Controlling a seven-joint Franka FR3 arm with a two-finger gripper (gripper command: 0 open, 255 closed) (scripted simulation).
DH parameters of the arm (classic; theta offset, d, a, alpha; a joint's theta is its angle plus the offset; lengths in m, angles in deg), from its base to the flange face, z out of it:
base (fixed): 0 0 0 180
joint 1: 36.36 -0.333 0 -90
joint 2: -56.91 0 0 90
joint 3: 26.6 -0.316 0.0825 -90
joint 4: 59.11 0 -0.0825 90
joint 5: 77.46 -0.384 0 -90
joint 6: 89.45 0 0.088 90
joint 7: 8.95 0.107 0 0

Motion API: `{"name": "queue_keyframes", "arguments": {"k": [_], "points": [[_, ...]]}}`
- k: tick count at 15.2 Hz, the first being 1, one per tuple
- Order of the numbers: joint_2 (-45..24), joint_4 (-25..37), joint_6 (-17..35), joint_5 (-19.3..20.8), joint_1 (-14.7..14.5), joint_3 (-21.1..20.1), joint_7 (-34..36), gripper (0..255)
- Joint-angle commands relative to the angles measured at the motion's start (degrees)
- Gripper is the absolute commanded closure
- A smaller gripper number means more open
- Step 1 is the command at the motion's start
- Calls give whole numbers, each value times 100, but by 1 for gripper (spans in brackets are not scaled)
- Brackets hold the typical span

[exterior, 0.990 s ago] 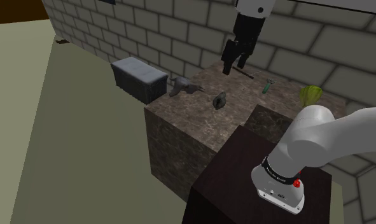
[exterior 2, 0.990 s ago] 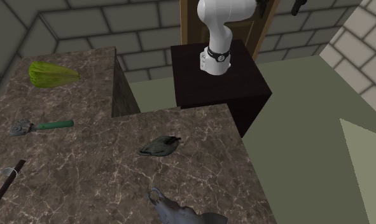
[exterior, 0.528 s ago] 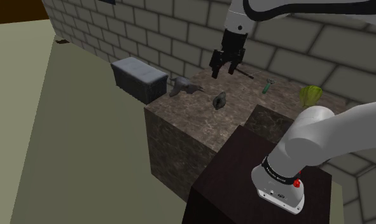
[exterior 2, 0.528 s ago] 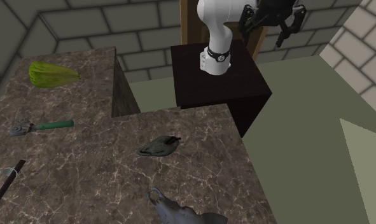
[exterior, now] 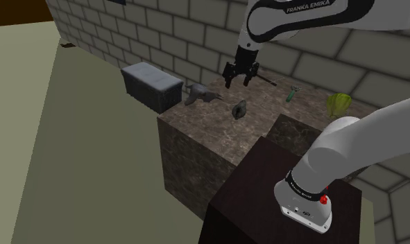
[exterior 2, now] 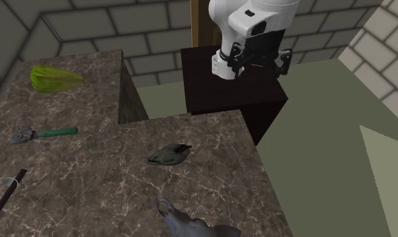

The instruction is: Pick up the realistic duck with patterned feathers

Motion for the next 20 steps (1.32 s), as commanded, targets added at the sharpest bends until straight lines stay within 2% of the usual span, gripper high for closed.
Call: {"name": "queue_keyframes", "arguments": {"k": [1, 11, 20], "points": [[-320, 6, 350, 17, 106, 73, 92, 0], [-1998, 338, 1804, -68, 581, 556, 349, 0], [-3592, 1010, 2775, -584, 976, 949, 343, 0]]}}
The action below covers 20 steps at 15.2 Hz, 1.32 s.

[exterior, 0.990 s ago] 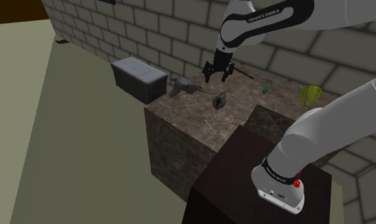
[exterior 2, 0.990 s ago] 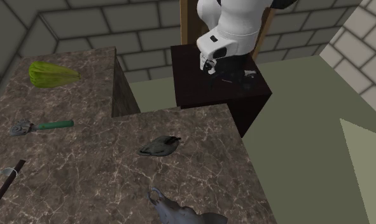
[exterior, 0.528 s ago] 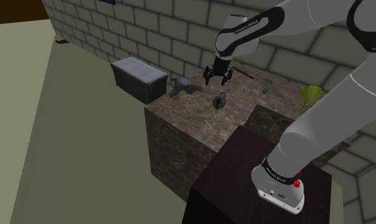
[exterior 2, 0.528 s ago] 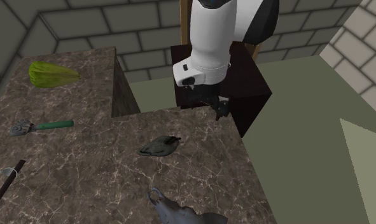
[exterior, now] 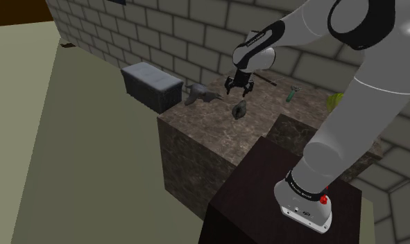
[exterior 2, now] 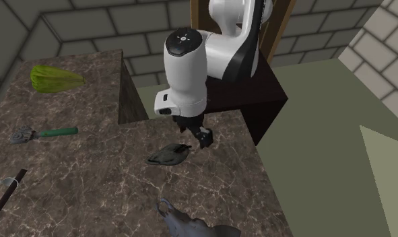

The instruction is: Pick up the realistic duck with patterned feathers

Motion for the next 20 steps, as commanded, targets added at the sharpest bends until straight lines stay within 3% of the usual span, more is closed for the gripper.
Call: {"name": "queue_keyframes", "arguments": {"k": [1, 12, 20], "points": [[-334, 166, 176, -156, 111, 75, -33, 0], [-2225, 1400, 817, -1135, 903, 154, -184, 0], [-2710, 1488, 1211, -1348, 1042, -35, -360, 0]]}}
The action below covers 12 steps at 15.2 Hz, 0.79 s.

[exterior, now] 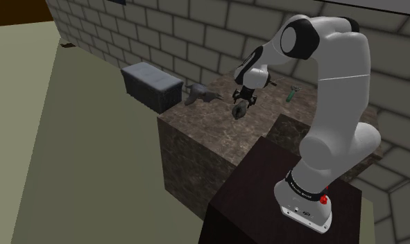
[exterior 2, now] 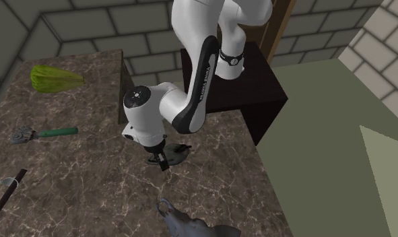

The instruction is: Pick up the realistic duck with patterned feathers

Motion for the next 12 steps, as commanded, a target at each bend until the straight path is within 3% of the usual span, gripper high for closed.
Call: {"name": "queue_keyframes", "arguments": {"k": [1, 2, 12], "points": [[-48, 16, 35, -21, 18, -19, -19, 0], [-47, 7, 42, -24, 23, -20, -27, 255], [17, 0, -15, 6, -1, 7, 3, 255]]}}
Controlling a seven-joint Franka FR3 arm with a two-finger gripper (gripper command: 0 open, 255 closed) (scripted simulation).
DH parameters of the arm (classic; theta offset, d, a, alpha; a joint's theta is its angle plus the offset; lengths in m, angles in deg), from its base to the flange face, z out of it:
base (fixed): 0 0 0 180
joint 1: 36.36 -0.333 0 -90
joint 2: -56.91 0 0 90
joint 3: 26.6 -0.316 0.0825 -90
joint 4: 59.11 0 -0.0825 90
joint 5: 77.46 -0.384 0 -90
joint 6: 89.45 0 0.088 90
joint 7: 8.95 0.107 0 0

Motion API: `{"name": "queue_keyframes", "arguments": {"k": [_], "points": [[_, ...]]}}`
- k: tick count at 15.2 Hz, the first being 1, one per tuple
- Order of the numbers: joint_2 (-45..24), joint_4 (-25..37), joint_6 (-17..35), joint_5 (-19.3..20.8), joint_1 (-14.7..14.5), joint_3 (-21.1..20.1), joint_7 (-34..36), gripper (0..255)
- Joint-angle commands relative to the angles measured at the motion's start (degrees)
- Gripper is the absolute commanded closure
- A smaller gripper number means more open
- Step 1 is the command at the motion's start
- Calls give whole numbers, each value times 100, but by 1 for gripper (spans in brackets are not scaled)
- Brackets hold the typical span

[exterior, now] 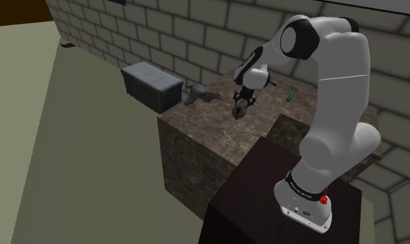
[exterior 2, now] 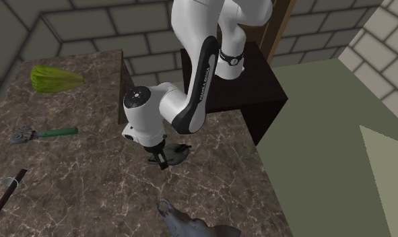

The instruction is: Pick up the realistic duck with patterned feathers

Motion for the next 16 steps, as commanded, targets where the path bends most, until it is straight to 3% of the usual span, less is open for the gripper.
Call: {"name": "queue_keyframes", "arguments": {"k": [1, 16], "points": [[95, -22, -76, 39, -28, 37, 33, 255], [899, -95, -792, 432, -245, 337, 350, 255]]}}
